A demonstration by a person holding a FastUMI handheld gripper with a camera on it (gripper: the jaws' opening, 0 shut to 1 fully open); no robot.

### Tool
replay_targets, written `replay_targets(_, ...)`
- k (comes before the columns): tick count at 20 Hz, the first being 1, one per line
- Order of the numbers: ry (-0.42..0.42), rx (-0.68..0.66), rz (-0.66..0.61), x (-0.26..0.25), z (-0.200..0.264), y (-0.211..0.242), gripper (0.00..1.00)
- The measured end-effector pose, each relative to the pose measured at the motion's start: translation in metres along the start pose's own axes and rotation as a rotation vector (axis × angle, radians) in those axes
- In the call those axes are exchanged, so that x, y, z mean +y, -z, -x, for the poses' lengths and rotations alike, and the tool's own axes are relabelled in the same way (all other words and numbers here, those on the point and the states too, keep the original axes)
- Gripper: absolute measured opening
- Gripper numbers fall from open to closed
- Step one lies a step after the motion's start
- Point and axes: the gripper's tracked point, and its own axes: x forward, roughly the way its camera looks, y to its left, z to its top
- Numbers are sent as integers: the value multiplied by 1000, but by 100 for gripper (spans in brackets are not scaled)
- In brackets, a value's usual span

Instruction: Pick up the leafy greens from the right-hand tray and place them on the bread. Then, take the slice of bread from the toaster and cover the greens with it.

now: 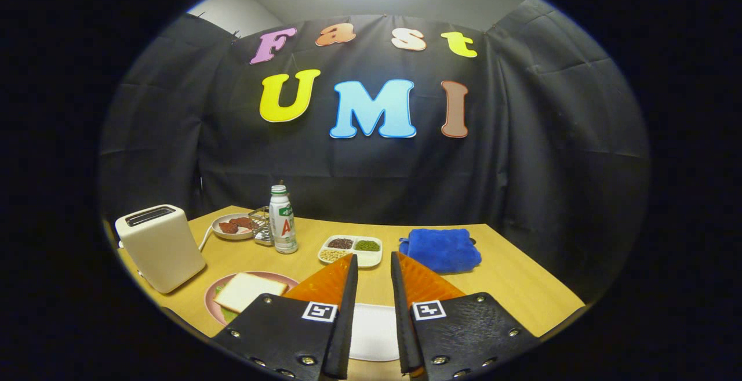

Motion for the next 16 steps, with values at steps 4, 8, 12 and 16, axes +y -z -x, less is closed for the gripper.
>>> replay_targets(4, 24, -8, -32, -63, 9, -3, 33)
replay_targets(8, 77, -41, -8, -133, 15, -6, 33)
replay_targets(12, 80, -54, -15, -181, 20, -7, 33)
replay_targets(16, 134, -67, 104, -247, 22, 3, 33)
